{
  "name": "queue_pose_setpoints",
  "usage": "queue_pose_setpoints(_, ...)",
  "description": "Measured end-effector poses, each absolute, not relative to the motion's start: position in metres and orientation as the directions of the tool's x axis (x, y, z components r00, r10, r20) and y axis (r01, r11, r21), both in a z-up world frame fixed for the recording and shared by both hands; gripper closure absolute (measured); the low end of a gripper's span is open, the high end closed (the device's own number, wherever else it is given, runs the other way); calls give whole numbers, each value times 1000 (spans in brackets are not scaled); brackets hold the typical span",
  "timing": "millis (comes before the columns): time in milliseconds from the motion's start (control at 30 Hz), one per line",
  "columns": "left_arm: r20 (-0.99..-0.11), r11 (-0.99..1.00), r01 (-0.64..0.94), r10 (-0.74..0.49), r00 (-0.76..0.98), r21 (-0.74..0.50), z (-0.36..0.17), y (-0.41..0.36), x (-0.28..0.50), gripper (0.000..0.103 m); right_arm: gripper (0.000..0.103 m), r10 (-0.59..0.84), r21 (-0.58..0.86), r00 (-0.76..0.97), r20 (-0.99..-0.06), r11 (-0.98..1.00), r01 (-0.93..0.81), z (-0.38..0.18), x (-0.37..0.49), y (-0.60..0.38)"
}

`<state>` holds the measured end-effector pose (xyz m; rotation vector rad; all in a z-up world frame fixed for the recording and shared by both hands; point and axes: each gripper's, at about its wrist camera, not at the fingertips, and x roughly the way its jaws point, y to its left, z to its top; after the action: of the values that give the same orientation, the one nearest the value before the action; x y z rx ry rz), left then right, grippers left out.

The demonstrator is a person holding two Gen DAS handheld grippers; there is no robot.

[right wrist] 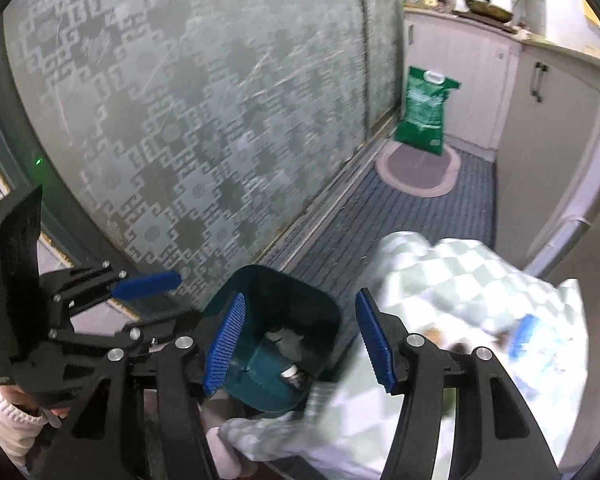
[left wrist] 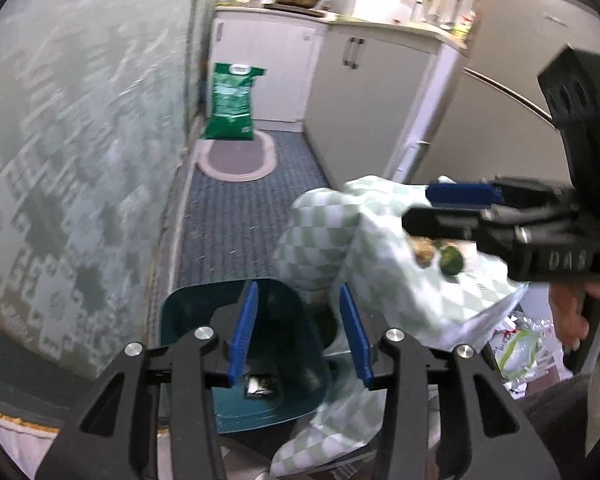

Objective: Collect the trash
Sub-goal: 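Grasp the green lime with the left gripper while the right gripper grasps the blue tissue pack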

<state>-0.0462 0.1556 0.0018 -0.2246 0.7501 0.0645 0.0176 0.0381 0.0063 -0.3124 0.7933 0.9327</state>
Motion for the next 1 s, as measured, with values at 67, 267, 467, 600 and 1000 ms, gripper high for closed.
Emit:
queue_pose_setpoints(67, -678, 980, -114, -27, 735, -162, 4, 142, -38, 56, 45, 590, 79, 376, -714, 602, -795, 14, 28, 18)
queue_pose_setpoints(267, -670, 983, -18, -111, 734, -182, 2, 109, -6, 56, 45, 575, 81, 444, -688, 668, -740, 24, 55, -38)
queue_pose_setpoints(467, -683, 974, 115, -219, 697, -194, -6, 67, 18, 56, 45, 558, 86, 461, -690, 695, -713, 22, 72, -76)
queue_pose_setpoints(600, -702, 971, 186, -237, 671, -150, -12, 35, 29, 58, 45, 555, 98, 457, -695, 703, -704, 17, 78, -97)
queue_pose_setpoints(1000, -768, 976, 186, -207, 606, -116, -43, 7, 67, 59, 46, 540, 140, 436, -719, 728, -671, -2, 95, -148)
